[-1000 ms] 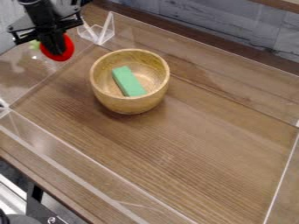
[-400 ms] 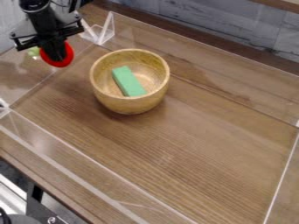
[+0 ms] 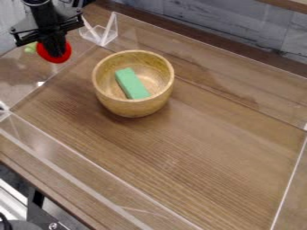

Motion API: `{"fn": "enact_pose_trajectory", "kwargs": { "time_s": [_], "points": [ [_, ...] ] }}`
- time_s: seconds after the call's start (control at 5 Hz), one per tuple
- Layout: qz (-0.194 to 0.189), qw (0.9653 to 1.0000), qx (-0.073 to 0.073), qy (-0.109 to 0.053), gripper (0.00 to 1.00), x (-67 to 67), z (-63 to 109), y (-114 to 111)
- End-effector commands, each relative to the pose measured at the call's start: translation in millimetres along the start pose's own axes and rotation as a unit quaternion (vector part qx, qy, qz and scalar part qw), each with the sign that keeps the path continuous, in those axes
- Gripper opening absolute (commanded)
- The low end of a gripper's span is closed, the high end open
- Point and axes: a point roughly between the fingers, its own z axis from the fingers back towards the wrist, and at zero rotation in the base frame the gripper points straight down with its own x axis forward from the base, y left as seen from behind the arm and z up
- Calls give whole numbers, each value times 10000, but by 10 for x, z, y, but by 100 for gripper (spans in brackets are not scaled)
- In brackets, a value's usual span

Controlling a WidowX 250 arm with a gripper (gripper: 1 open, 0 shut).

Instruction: Move the red fruit to the left side of the table

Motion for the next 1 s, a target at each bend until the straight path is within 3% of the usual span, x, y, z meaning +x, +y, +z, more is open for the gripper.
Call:
{"fn": "enact_pose_trajectory", "kwargs": {
  "time_s": [0.0,0.2,0.4,0.6,0.8],
  "points": [
    [107,9996,-26,-250,0,91,41,-120],
    [221,9994,73,-269,100,87,-55,-132],
    [281,9992,154,-256,0,74,-107,-147],
    [315,9991,185,-217,0,80,-127,-182],
    [603,9975,299,-205,0,63,-152,-163]
  ]
}}
